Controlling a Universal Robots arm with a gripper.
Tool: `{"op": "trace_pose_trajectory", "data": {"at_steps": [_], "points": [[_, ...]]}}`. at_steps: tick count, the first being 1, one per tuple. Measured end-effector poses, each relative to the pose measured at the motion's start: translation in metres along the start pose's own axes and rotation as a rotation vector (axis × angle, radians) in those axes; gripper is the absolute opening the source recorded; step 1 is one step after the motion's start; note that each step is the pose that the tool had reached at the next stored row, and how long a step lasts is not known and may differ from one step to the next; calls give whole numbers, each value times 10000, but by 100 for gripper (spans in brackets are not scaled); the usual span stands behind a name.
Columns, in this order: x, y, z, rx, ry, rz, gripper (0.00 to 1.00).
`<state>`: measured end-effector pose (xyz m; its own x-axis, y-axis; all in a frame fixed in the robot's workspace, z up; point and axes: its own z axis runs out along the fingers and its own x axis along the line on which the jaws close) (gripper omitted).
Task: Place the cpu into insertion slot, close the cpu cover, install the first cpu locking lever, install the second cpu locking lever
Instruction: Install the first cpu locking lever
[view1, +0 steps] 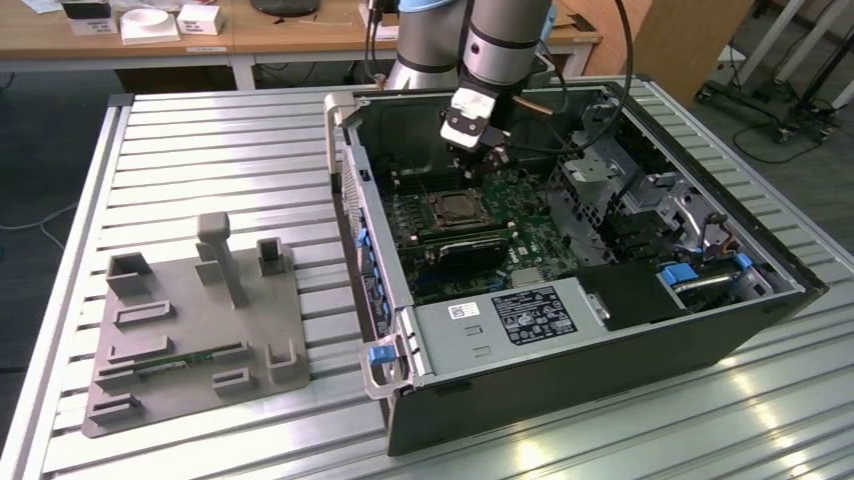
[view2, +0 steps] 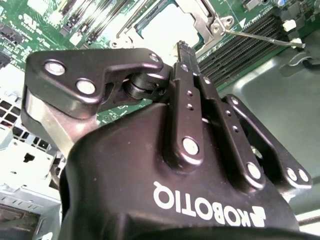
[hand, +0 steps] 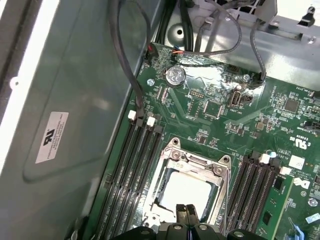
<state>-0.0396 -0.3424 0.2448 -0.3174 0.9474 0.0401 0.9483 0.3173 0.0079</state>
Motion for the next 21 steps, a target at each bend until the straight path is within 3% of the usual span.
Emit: {"op": "trace_pose_trajectory", "data": {"at_steps": [21], "points": [[0,0,8,140,26,-3493,10]]}}
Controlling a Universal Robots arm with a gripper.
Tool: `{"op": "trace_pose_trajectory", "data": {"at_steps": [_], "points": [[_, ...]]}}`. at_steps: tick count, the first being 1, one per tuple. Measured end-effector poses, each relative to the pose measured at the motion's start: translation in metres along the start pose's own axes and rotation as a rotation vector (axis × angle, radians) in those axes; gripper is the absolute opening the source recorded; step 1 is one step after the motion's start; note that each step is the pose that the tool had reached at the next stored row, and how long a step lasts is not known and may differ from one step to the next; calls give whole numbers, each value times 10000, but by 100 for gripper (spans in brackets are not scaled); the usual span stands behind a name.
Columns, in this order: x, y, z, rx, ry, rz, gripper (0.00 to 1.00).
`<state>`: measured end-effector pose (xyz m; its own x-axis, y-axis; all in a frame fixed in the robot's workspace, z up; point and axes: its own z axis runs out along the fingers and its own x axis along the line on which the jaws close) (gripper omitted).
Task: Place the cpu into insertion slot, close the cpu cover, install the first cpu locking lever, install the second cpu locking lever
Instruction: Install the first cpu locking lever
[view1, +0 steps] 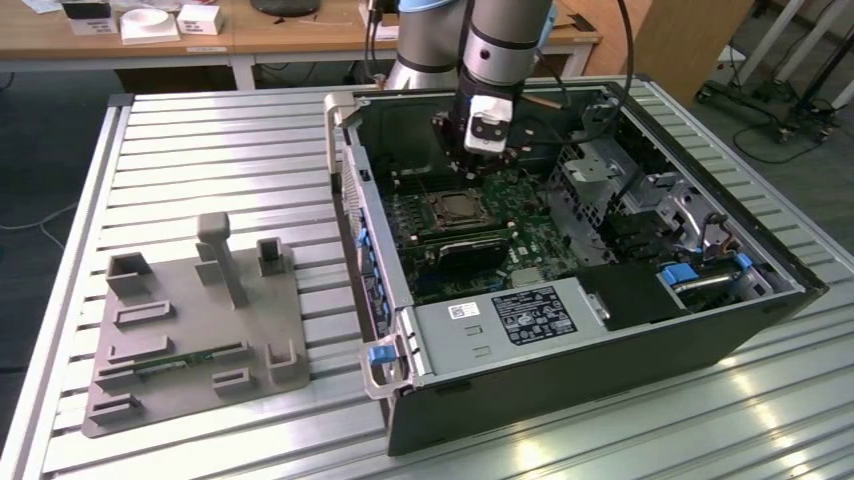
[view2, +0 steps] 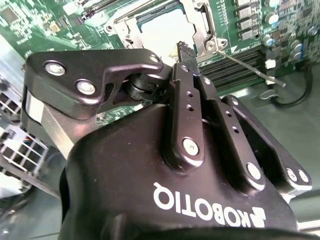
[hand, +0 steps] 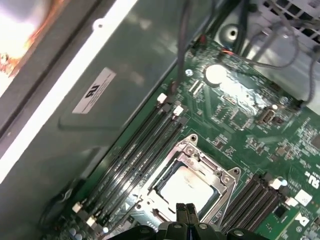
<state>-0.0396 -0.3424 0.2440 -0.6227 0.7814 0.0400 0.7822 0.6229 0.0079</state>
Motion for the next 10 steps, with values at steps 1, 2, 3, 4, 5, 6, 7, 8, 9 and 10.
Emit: {"op": "trace_pose_trajectory", "data": {"at_steps": [1,2,3,4,5,6,7,8,9,10], "points": [[0,0,0,6,1,-146,10],[0,0,0,11,3,-289,10],[0,0,0,15,3,-394,10],[0,0,0,17,3,-440,10],[0,-1,0,18,3,-446,10],[2,-2,0,18,4,-446,10],[4,-5,0,17,4,-447,10],[9,-10,1,16,5,-447,10],[15,-19,1,16,4,-447,10],[23,-29,1,16,4,-447,10]]}}
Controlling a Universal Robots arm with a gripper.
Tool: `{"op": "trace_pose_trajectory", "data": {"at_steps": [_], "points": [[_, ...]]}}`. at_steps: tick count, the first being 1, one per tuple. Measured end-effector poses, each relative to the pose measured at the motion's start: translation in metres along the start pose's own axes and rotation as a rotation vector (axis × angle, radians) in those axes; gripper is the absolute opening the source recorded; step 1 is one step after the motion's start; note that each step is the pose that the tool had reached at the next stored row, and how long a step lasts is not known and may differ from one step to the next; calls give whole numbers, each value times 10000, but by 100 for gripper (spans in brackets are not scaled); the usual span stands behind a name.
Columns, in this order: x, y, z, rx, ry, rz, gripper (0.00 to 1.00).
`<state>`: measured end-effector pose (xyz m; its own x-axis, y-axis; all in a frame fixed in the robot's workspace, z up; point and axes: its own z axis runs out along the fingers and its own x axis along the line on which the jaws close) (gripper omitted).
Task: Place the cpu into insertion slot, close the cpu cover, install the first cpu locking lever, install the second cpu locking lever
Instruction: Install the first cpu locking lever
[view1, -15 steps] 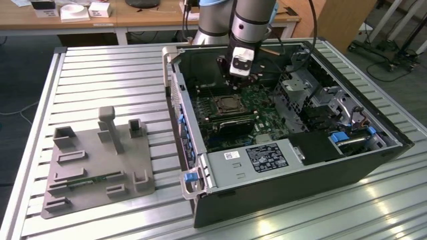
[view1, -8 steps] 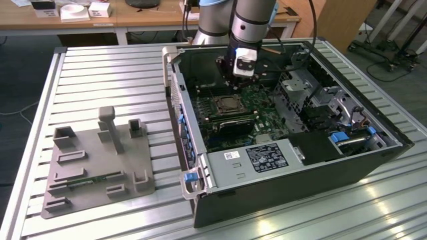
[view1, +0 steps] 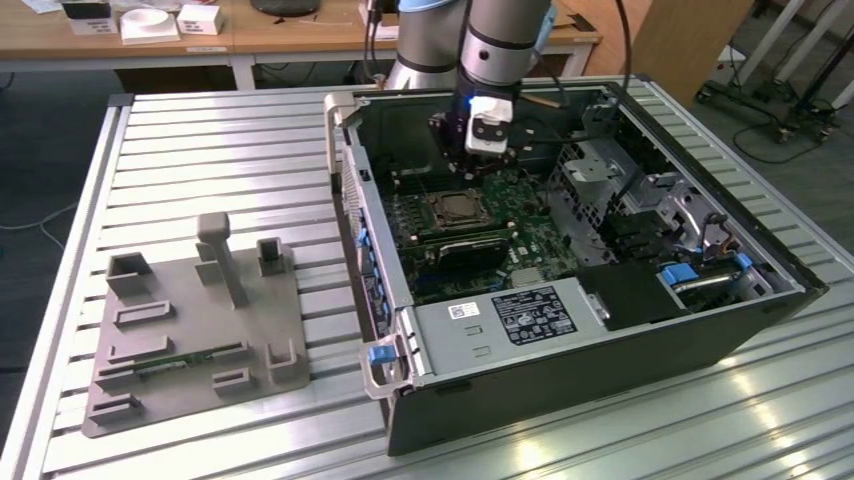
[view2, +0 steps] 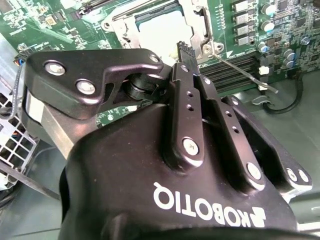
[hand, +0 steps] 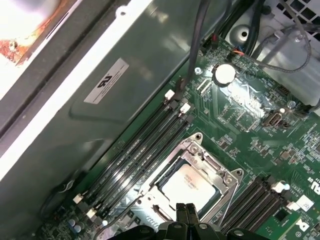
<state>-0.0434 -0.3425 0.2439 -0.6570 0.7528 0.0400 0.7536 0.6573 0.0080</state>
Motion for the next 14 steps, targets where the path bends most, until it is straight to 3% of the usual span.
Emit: {"op": "trace_pose_trajectory", "data": {"at_steps": [14], "points": [[42,-48,1,3,0,-53,10]]}}
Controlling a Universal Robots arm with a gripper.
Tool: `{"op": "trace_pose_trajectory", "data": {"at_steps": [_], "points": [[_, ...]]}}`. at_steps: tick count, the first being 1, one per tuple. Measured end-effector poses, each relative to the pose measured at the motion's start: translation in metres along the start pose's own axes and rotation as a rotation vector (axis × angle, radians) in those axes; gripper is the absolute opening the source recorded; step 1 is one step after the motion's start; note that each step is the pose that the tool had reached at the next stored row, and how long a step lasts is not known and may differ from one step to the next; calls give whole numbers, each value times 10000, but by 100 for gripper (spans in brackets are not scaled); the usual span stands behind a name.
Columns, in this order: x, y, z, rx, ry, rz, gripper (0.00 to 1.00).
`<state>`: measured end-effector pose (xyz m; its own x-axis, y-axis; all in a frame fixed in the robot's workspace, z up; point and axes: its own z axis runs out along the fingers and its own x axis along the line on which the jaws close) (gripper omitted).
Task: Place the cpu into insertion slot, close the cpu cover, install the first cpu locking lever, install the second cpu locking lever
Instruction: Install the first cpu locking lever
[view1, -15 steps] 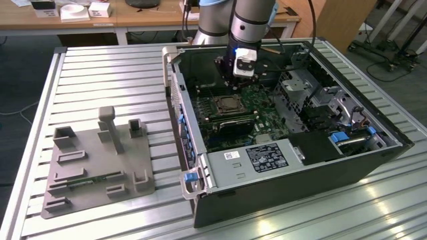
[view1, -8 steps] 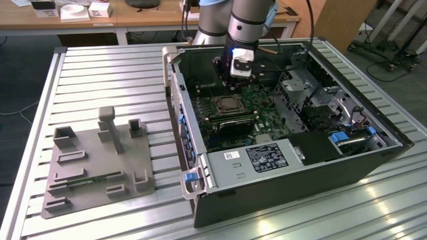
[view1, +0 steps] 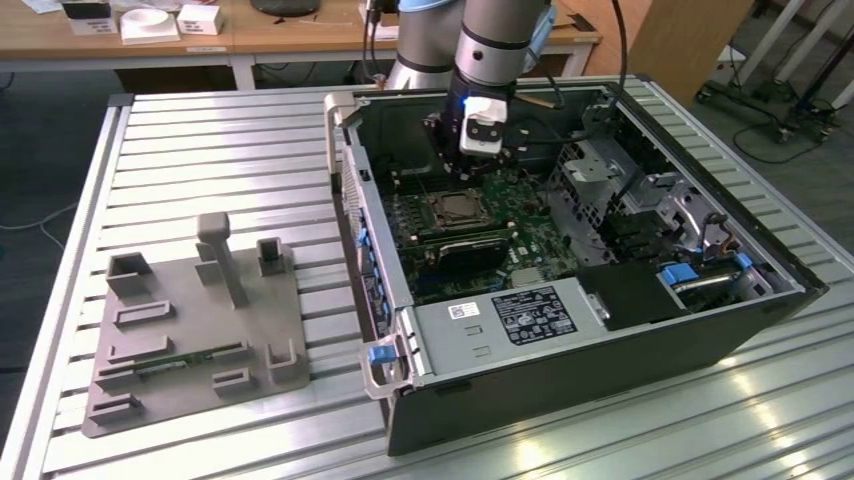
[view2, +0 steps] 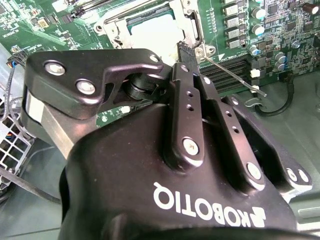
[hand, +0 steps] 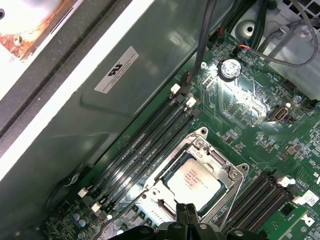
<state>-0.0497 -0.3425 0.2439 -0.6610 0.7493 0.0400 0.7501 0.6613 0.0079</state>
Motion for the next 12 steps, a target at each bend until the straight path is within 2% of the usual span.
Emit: {"op": "trace_pose_trajectory", "data": {"at_steps": [8,10,12], "points": [[1,-1,0,1,0,-21,10],[2,-3,0,9,1,-186,10],[3,-3,0,23,4,-546,10]]}}
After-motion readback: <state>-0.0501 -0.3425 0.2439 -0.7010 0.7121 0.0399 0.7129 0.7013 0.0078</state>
